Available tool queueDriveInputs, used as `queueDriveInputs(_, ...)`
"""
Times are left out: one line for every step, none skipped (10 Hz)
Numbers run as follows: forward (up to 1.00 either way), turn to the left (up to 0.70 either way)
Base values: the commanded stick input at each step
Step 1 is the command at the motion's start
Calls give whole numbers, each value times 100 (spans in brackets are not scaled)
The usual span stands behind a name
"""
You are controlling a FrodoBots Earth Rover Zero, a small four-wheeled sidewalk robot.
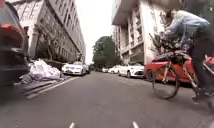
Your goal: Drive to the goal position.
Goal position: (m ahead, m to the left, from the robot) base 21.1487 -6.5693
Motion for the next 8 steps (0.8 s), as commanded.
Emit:
queueDriveInputs(45, 0)
queueDriveInputs(45, 0)
queueDriveInputs(45, 0)
queueDriveInputs(45, 0)
queueDriveInputs(45, 0)
queueDriveInputs(45, 0)
queueDriveInputs(45, 0)
queueDriveInputs(45, 0)
